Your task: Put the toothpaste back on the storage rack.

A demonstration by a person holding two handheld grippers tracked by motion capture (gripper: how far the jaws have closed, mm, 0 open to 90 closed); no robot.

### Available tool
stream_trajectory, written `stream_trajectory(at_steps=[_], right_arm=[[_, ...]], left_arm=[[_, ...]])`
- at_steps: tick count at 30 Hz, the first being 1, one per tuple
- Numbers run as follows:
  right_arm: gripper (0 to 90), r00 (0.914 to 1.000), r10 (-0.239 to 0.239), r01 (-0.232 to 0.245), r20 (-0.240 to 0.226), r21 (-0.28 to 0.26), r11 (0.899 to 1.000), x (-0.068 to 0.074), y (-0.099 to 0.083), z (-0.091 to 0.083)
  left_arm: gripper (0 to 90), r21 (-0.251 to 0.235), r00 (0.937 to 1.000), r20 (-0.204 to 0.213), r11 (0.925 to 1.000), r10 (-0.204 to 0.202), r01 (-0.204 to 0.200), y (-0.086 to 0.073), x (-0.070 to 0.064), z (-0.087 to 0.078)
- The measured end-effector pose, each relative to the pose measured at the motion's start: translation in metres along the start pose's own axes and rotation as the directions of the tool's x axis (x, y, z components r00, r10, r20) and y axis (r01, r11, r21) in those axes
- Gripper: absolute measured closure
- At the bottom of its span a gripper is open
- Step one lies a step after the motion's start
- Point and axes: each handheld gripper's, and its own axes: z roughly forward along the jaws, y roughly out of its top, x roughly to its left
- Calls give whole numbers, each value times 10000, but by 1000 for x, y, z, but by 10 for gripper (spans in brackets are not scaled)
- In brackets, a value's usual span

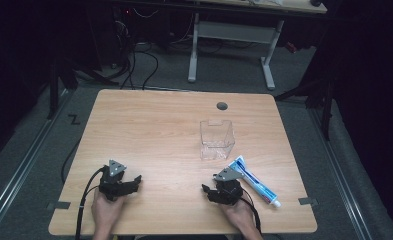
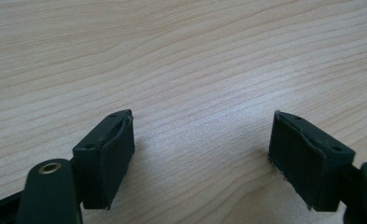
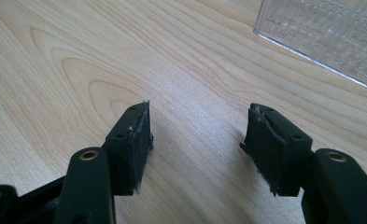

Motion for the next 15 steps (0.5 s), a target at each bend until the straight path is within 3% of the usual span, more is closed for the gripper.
stream_trajectory(at_steps=[5, 15], right_arm=[[377, 9996, 179, -180, 219, 24, 9998, 1, 0, 0], [384, 10000, 2, -2, -27, 67, 10000, -2, 0, -1]], left_arm=[[228, 3, 10000, -30, 10000, -34, 34, 0, 0, 0], [224, 33, 10000, -71, 10000, 55, -55, 0, -1, 0]])
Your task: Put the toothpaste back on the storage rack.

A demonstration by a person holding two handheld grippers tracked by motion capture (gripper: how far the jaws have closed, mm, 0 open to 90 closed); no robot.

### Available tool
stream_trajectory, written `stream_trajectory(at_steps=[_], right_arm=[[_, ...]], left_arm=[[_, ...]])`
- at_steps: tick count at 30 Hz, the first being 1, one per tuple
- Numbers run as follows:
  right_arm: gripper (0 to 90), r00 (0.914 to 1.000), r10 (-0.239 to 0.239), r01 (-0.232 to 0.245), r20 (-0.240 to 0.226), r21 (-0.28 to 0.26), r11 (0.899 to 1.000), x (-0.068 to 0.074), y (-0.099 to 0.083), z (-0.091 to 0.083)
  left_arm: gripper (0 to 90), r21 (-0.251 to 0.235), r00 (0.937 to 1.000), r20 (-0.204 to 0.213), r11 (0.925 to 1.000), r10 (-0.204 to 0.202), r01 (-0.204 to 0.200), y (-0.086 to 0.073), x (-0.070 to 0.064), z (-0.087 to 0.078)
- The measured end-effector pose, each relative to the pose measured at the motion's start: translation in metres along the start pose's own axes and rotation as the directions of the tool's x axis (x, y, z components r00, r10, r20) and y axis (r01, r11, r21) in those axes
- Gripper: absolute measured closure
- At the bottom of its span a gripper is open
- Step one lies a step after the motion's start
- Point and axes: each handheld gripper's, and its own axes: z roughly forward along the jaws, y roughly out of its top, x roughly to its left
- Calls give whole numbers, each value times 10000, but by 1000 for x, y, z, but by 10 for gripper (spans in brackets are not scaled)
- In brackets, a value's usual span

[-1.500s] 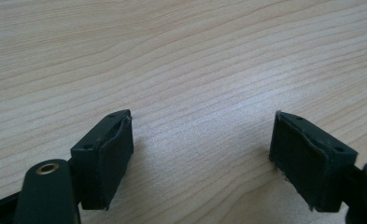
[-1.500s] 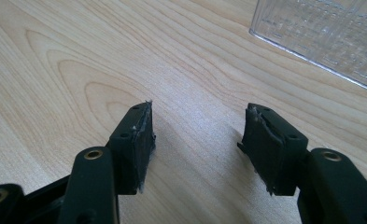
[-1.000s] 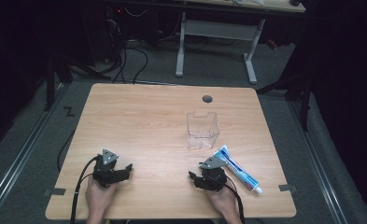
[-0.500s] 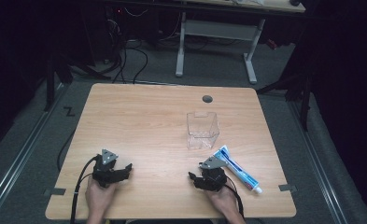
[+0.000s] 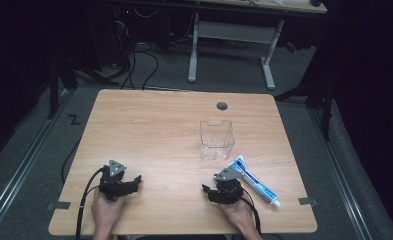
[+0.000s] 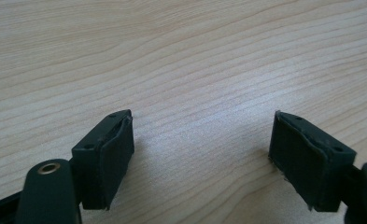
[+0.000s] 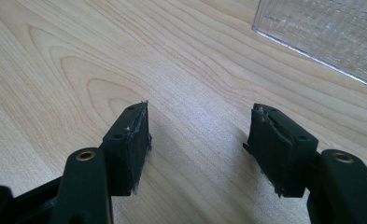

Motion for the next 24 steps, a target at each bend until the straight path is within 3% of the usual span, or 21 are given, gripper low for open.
stream_trajectory(at_steps=[8, 24], right_arm=[[456, 9998, -98, 98, 165, 15, 10000, 1, 0, -2], [514, 10000, 5, -7, -37, -640, 9979, -1, 1, -25]], left_arm=[[219, 13, 10000, 18, 10000, 18, -18, 0, 0, 0], [220, -22, 9999, 87, 10000, -69, 69, 0, 1, 0]])
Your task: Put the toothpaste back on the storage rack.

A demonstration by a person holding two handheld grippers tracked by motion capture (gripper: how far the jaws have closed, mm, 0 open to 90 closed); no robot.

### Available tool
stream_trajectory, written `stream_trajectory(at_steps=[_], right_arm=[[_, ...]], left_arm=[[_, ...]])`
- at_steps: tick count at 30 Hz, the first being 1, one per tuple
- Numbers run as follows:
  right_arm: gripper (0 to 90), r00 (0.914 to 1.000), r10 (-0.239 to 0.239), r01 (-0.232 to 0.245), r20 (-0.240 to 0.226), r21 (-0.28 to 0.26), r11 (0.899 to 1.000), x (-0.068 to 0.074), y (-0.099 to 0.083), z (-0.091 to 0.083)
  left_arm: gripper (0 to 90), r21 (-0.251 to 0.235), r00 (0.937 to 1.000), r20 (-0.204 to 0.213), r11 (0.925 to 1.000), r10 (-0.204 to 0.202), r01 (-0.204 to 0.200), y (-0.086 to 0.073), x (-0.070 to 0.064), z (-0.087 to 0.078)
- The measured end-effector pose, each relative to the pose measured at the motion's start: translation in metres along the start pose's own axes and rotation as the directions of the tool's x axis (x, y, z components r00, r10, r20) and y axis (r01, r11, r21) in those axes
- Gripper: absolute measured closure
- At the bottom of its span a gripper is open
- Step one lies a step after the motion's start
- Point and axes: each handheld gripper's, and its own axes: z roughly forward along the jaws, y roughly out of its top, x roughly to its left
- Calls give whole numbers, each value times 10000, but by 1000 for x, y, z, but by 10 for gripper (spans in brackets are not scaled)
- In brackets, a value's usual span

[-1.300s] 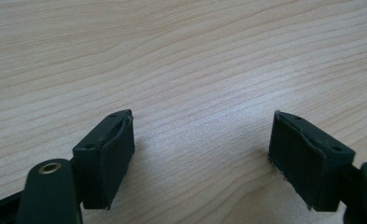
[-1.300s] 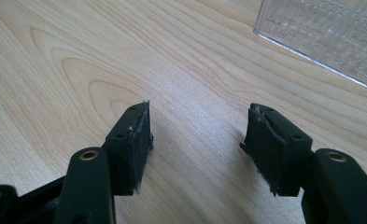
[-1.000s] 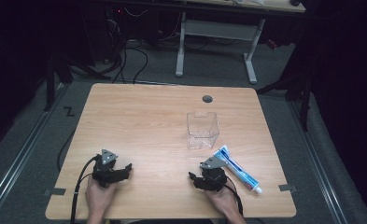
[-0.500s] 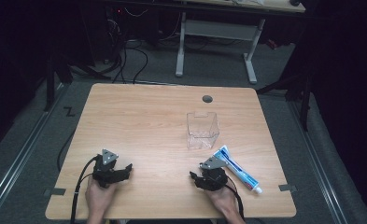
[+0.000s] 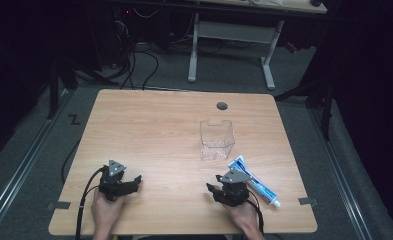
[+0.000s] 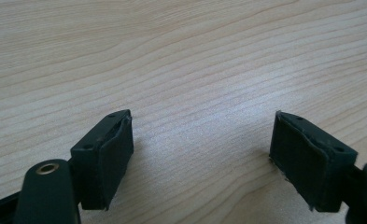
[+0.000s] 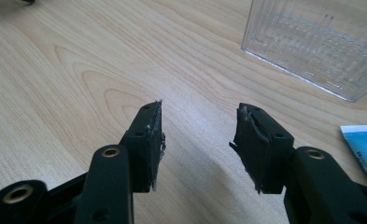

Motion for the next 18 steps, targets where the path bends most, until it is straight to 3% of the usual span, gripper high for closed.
stream_trajectory(at_steps=[8, 18], right_arm=[[524, 10000, 70, -70, -1, -119, 9999, -4, -1, -10], [541, 9987, 357, -347, 370, -278, 9990, -23, -1, -31]], left_arm=[[223, -2, 10000, -19, 10000, -12, 12, 0, 0, 0], [221, -2, 10000, -20, 10000, 5, -5, 0, 0, 0]])
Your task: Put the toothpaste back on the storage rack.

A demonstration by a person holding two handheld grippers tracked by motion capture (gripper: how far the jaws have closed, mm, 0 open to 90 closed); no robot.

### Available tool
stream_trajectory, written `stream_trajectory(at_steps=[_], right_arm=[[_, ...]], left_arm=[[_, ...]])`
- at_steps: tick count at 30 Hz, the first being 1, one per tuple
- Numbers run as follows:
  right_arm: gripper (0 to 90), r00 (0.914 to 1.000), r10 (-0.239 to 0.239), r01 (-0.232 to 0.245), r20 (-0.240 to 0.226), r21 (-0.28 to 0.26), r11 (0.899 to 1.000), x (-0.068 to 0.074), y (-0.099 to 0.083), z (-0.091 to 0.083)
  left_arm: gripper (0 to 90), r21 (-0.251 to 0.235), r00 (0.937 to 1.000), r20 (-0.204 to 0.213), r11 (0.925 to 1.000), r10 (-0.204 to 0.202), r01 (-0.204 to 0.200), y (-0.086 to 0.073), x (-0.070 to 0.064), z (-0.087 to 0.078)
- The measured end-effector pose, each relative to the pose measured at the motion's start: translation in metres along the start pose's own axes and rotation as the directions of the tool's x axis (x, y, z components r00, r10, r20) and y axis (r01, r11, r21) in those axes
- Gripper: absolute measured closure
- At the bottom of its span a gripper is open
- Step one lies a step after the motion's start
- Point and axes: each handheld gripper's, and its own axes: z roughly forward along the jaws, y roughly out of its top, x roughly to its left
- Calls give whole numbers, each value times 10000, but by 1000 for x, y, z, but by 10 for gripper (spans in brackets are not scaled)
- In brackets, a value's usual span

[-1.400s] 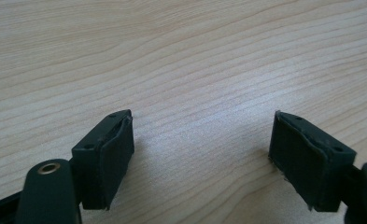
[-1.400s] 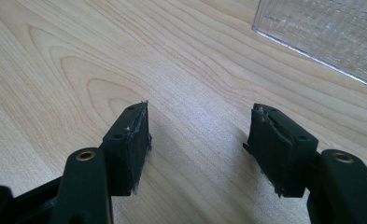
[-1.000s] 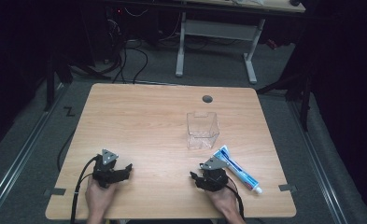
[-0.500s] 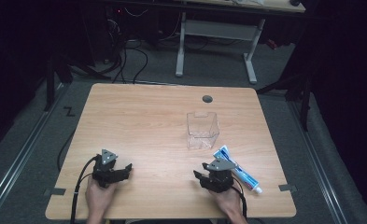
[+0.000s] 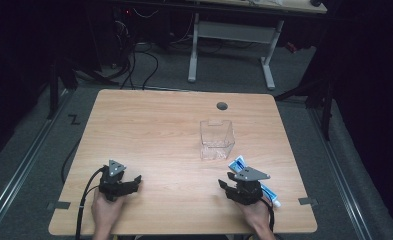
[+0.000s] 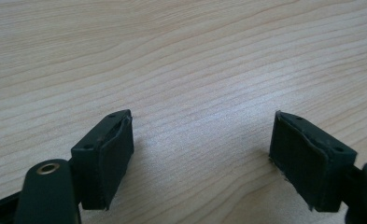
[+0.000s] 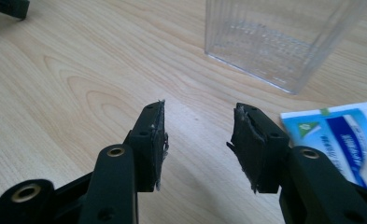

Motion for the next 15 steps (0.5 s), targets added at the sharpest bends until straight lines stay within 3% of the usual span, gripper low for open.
stream_trajectory(at_steps=[7, 15], right_arm=[[541, 9996, 51, -53, 274, 72, 10000, -12, 8, -10], [539, 9974, 403, -402, 590, -17, 9992, -25, 2, -21]], left_arm=[[221, 23, 10000, -26, 10000, 59, -58, 0, -1, 0], [222, 34, 9999, -55, 9999, 129, -129, 1, -1, 1]])
